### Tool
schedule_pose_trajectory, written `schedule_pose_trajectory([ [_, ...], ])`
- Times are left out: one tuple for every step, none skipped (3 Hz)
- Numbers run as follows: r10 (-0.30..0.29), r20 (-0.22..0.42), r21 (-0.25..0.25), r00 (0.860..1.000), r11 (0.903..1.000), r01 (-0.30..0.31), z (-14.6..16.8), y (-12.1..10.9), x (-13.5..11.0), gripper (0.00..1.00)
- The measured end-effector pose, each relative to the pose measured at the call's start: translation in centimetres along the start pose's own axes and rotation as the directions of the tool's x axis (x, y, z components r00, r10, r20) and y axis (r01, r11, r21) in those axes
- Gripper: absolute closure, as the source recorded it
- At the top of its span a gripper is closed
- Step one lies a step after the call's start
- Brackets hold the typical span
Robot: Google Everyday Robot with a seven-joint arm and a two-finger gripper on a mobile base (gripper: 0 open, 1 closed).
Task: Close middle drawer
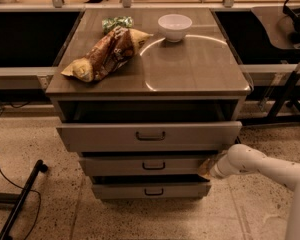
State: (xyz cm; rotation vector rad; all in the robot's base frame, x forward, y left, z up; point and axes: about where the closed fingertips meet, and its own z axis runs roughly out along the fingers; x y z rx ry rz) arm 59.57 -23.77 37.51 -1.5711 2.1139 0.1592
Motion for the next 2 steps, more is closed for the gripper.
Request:
schedule_pose_trajectory([
  [0.002,0.003,0.004,1.0,1.0,-0.002,-0.07,0.02,0.13,1.0],
  [-0.001,0.011,0.003,1.0,1.0,0.001,-0.36,-0.12,0.12,1.0],
])
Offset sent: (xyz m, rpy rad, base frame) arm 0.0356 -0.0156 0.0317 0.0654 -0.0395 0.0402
